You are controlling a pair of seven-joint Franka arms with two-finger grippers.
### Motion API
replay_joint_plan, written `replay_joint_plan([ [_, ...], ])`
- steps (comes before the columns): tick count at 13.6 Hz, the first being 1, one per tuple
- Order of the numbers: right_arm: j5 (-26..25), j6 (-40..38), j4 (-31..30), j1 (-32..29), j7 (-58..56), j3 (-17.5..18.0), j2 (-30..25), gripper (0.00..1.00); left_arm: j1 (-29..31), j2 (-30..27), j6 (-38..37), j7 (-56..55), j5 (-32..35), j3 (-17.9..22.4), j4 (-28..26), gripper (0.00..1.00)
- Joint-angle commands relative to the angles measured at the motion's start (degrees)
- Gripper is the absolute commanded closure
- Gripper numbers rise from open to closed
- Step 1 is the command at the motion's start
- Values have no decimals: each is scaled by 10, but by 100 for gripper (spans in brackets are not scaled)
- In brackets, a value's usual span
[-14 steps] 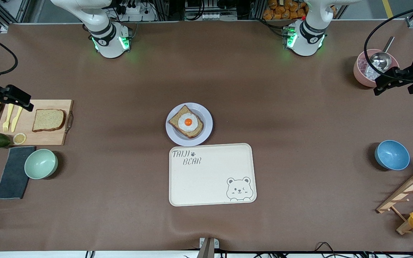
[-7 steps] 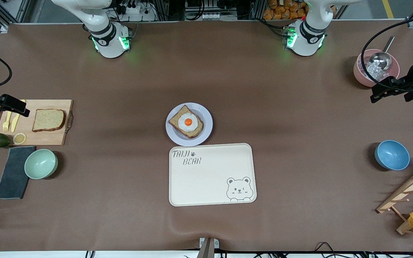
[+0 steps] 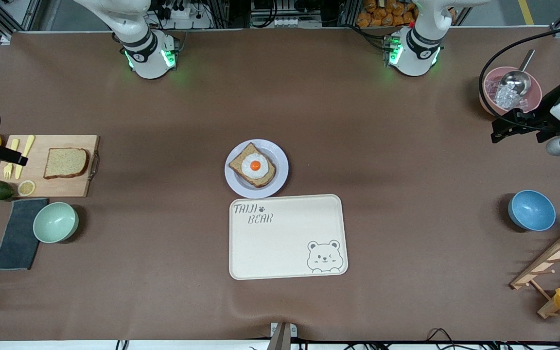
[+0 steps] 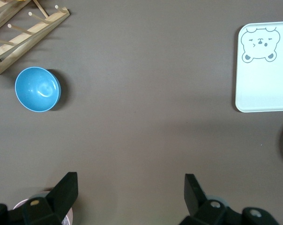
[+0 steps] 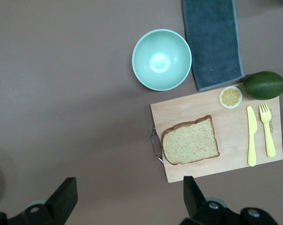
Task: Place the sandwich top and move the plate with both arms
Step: 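Reach the right gripper down to the bread slice on the cutting board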
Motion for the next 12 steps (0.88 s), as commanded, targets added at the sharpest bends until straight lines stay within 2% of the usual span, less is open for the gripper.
replay_joint_plan([
  [1,30,18,-41,-22,-45,8,-11,0,1,5,-5,-1,-7,0,15,0],
  [9,34,114,-97,-87,-134,9,40,9,2,4,-6,2,-9,0,13,0],
  [12,67,149,-107,-128,-212,9,80,12,2,4,-6,8,-7,0,13,0],
])
